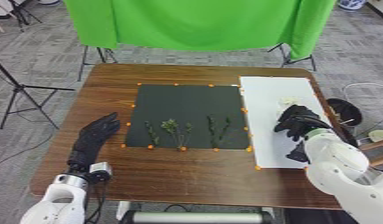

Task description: Arrange flowers

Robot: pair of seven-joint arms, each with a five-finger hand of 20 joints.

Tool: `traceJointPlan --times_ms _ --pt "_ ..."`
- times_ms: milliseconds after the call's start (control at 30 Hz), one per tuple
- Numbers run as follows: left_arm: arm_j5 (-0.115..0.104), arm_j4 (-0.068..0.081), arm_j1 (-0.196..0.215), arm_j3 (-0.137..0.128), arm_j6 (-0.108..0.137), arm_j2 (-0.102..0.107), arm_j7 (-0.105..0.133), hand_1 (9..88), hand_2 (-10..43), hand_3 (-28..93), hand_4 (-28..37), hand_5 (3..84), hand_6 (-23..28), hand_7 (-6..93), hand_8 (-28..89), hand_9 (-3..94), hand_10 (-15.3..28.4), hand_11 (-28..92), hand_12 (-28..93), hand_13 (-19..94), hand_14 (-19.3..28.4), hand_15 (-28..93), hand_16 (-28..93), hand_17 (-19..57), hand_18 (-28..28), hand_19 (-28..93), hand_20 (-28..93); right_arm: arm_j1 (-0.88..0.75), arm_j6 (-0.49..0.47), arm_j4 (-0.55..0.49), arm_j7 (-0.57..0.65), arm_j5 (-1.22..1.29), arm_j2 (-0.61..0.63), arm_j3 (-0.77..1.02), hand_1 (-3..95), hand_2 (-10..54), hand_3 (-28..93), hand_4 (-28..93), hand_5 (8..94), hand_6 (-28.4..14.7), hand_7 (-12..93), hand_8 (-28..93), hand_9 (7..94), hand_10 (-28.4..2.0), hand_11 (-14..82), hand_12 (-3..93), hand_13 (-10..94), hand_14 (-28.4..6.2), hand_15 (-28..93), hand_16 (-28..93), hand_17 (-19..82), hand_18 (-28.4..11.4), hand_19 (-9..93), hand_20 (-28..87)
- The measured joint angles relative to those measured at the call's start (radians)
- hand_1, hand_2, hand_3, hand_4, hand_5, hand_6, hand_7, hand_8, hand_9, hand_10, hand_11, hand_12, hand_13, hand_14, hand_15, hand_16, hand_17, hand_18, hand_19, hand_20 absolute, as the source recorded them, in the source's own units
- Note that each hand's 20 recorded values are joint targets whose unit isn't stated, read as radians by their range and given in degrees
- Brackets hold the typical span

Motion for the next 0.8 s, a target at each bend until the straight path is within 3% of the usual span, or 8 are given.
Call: traceJointPlan --times_ms 100,367,467,533,600,667,733,800 --pt "0.0 0.0 0.0 0.0 -0.001 0.0 -0.001 26.3 -9.5 70 -22.5 43.3 2.2 11.0 -7 41.8 12.3 15 11 34 14.4 10 0 7.1 9.7 2 16 0.0 0.051 0.004 0.003 -0.01 0.0 -0.02 57.7 -9.5 63 -13 74.7 0.7 23 11 85.4 -11.4 6.9 35.3 94 -1.3 49 29 67 -8.5 93 33" --pt "-0.003 -0.002 0.006 -0.007 0.003 0.005 0.004 26.5 -9.5 70 -22.5 43.8 2.3 11.5 -7 42.4 12.6 16 11 35 14.4 10 0 7.4 9.7 2 16 -0.007 0.234 -0.011 -0.002 -0.02 0.003 -0.058 61.1 -9.5 63 -13 78.9 0.0 24 10 89.1 -11.1 7.2 37.0 94 -0.8 53 27 68 -8.2 93 36" --pt "-0.011 -0.014 0.024 -0.034 0.009 0.016 0.014 25.9 -9.3 71 -22.8 44.1 2.4 11.7 -7 42.6 12.6 16 11 35 14.5 10 0 7.6 9.7 2 16 0.017 0.235 -0.05 -0.019 -0.007 0.015 -0.082 60.9 -9.5 64 -13 79.1 0.0 24 10 89.0 -11.4 7.0 37.3 94 -0.6 53 27 68 -8.2 93 37" --pt "-0.026 -0.026 0.047 -0.073 0.022 0.025 0.02 24.2 -7.5 71 -23.6 44.5 2.5 11.8 -7 43.1 12.8 16 11 36 14.4 10 0 7.7 9.5 2 16 0.073 0.233 -0.072 -0.041 0.01 0.026 -0.139 60.8 -9.5 64 -13 79.3 0.0 24 10 89.0 -11.5 6.9 37.3 94 -0.4 53 27 68 -8.3 93 37" --pt "-0.057 -0.032 0.075 -0.123 0.055 0.035 0.027 20.9 -3.4 72 -26.8 45.0 2.3 11.9 -7 43.7 13.0 16 10 36 14.4 10 -1 7.9 9.3 2 16 0.162 0.227 -0.081 -0.077 0.048 0.031 -0.225 60.6 -9.5 64 -13 79.3 0.2 24 9 89.0 -11.5 6.7 37.3 94 -0.4 53 27 68 -8.2 93 37" --pt "-0.11 -0.033 0.1 -0.164 0.113 0.045 0.044 18.3 0.7 72 -28.0 45.5 2.3 12.1 -7 44.2 13.2 16 10 36 14.4 10 -1 8.1 9.2 2 17 0.268 0.212 -0.08 -0.125 0.104 0.029 -0.32 60.5 -9.5 64 -13 79.3 0.4 25 9 89.0 -11.5 6.5 37.3 94 -0.4 53 27 68 -8.1 93 37" --pt "-0.176 -0.029 0.11 -0.181 0.187 0.054 0.078 16.6 4.0 72 -28.2 45.6 2.0 12.0 -7 44.7 13.2 16 10 36 14.3 10 -1 8.2 9.1 2 17 0.379 0.186 -0.069 -0.176 0.162 0.016 -0.414 60.4 -9.5 64 -13 79.2 0.4 25 9 88.9 -11.4 6.4 37.3 94 -0.4 53 27 68 -8.0 93 37" --pt "-0.234 -0.017 0.105 -0.178 0.246 0.06 0.119 15.7 6.6 71 -28.2 46.0 1.9 12.2 -7 45.0 13.2 16 10 36 14.2 10 -1 8.3 9.0 2 17 0.485 0.155 -0.04 -0.225 0.198 -0.014 -0.504 60.4 -9.5 64 -13 79.2 0.6 25 9 89.0 -11.4 6.3 37.3 94 -0.3 53 27 68 -8.1 93 37"
